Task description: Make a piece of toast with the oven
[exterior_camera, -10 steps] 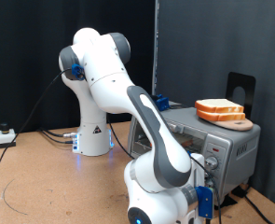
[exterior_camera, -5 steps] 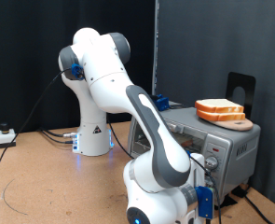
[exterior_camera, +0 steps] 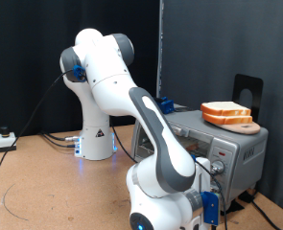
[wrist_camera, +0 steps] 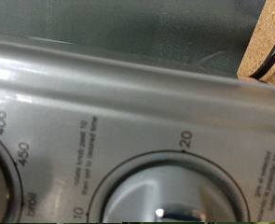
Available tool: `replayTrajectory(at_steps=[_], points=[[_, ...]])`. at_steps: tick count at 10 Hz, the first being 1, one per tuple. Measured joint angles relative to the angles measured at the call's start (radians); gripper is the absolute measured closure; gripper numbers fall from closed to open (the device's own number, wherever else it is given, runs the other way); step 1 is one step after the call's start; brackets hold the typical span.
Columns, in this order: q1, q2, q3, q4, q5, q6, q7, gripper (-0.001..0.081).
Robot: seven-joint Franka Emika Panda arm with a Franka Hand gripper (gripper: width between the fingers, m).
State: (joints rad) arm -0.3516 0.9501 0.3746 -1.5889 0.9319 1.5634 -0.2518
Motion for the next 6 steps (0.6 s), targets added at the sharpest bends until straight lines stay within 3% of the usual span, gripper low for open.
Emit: replayTrajectory(at_steps=[3,5,6], points=[[-0.001,0.000,-0.005,0.000,0.000,0.000,0.000,-0.0004],[-0.001,0.000,-0.005,0.000,0.000,0.000,0.000,0.0248],[-0.001,0.000,-0.004,0.000,0.000,-0.001,0.000,0.0248]])
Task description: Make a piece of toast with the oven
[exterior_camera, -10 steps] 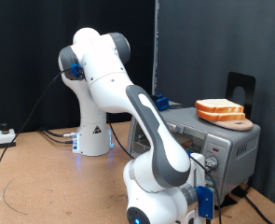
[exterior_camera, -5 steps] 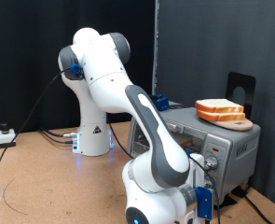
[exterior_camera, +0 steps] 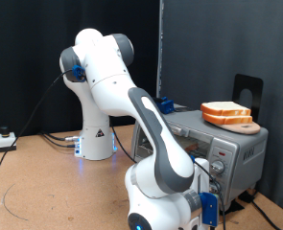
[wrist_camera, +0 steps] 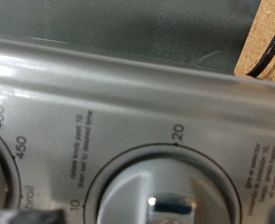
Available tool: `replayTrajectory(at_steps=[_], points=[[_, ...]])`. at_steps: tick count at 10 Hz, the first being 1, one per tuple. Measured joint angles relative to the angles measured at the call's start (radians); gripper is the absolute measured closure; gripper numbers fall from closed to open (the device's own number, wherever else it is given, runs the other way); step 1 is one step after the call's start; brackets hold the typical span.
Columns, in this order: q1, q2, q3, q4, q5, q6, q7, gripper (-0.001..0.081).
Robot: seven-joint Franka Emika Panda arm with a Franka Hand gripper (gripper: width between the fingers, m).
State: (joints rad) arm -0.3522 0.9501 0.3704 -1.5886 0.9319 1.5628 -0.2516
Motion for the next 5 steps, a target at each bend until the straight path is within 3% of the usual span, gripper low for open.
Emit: replayTrajectory(at_steps=[1,2,3,4,5], points=[[0.000,0.000,0.001,0.000,0.000,-0.001,0.000,0.0449],[0.000,0.000,0.002,0.000,0.000,-0.001,0.000,0.0449],[0.001,0.000,0.002,-0.001,0.000,-0.002,0.000,0.0586],[0.001,0.000,0.001,-0.001,0.000,-0.001,0.000,0.0586],[0.001,0.000,0.001,-0.001,0.000,-0.001,0.000,0.0709]])
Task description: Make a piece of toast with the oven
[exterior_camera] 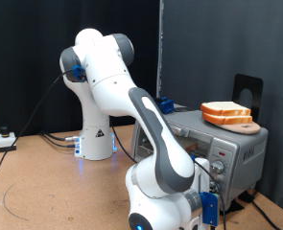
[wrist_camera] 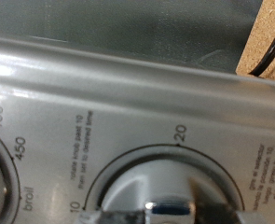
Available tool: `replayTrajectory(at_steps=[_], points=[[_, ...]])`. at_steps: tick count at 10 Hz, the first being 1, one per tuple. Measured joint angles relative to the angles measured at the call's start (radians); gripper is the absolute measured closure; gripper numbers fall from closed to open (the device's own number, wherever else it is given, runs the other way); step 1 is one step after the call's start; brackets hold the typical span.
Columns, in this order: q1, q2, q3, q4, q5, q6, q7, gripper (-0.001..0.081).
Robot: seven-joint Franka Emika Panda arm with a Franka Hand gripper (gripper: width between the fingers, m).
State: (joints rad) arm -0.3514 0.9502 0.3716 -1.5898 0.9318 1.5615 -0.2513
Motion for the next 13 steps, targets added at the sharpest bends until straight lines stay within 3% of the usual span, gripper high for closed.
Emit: replayTrajectory(at_steps=[2,5,7,13], points=[[0.000,-0.001,0.001,0.000,-0.002,0.001,-0.036,0.0709],[-0.006,-0.024,0.006,-0.029,0.000,0.035,-0.270,0.0709],[-0.009,-0.045,0.007,-0.058,0.014,0.063,-0.360,0.0709],[-0.011,-0.054,0.007,-0.074,0.028,0.075,-0.383,0.0709]])
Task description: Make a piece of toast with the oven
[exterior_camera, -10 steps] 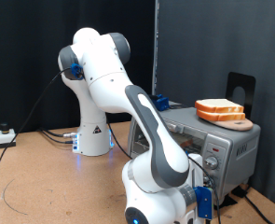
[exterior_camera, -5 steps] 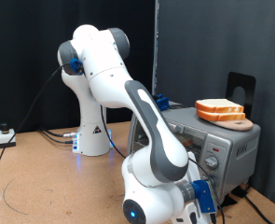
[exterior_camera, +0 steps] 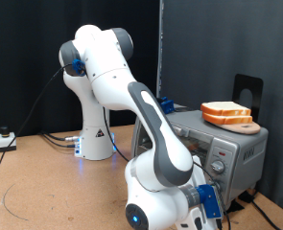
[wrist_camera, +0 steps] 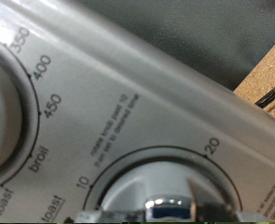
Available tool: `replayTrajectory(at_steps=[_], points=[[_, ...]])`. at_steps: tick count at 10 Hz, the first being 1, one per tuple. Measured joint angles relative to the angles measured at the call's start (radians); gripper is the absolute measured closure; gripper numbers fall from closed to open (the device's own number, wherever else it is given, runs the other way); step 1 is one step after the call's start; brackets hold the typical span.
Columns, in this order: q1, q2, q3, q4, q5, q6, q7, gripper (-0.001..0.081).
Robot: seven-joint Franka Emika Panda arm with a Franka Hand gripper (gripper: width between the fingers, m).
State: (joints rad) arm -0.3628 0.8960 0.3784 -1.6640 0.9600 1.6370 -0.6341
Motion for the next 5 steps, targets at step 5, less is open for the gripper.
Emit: replayTrajectory(at_steps=[5], points=[[0.000,-0.005,0.001,0.004,0.000,0.000,0.001,0.0469]])
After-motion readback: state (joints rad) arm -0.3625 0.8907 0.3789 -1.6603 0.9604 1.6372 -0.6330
